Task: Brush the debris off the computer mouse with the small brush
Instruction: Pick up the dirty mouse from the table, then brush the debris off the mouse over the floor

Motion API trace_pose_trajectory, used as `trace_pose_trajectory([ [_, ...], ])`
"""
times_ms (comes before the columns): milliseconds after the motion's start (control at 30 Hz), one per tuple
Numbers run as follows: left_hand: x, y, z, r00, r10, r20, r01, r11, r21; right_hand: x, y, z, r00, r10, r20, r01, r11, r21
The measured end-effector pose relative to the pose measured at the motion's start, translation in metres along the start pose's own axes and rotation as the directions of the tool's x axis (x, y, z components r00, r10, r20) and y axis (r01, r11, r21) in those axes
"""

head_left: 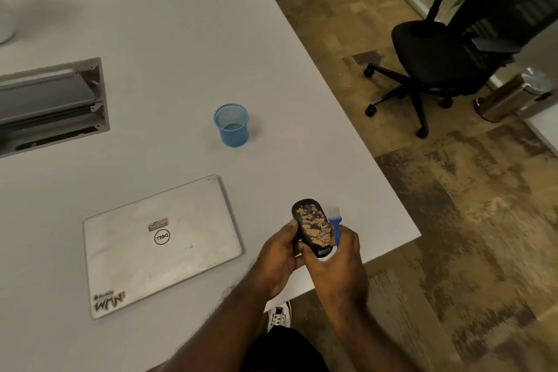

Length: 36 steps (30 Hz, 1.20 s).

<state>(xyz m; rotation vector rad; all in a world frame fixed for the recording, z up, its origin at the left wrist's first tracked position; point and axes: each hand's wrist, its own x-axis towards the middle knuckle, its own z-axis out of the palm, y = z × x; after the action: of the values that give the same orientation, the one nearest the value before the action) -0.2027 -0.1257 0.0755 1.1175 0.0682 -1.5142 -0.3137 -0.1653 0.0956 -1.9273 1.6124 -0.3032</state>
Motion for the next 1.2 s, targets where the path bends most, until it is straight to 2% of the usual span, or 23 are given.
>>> trace_pose_trajectory([
  [200,-0.023,0.000,0.015,0.995,-0.040,0.091,0.053,0.989,-0.140,-0.027,-0.008,-0.022,0.998,0.043,-0.051,-0.043,0.999,0.005],
  [333,-0.040,0.003,0.019,0.985,-0.048,0.167,0.077,0.982,-0.175,-0.045,-0.016,-0.028,0.993,0.066,-0.095,-0.064,0.998,0.024],
  [633,-0.058,0.001,0.006,0.957,-0.143,0.251,0.146,0.989,0.009,-0.099,-0.026,-0.039,0.972,0.128,-0.199,-0.126,0.992,0.019],
  [733,-0.061,-0.003,0.002,0.946,-0.186,0.265,0.182,0.983,0.040,-0.124,-0.018,-0.044,0.948,0.190,-0.255,-0.164,0.979,0.119],
  [833,-0.068,-0.010,0.001,0.930,-0.225,0.290,0.214,0.974,0.072,-0.148,-0.005,-0.053,0.921,0.202,-0.332,-0.121,0.961,0.248],
  [967,-0.079,-0.018,0.006,0.912,-0.265,0.314,0.238,0.964,0.123,-0.176,0.011,-0.063,0.906,0.202,-0.372,-0.096,0.954,0.284],
  [1200,-0.090,-0.031,0.021,0.893,-0.299,0.336,0.279,0.954,0.109,-0.195,0.036,-0.081,0.880,0.253,-0.401,-0.093,0.921,0.378],
])
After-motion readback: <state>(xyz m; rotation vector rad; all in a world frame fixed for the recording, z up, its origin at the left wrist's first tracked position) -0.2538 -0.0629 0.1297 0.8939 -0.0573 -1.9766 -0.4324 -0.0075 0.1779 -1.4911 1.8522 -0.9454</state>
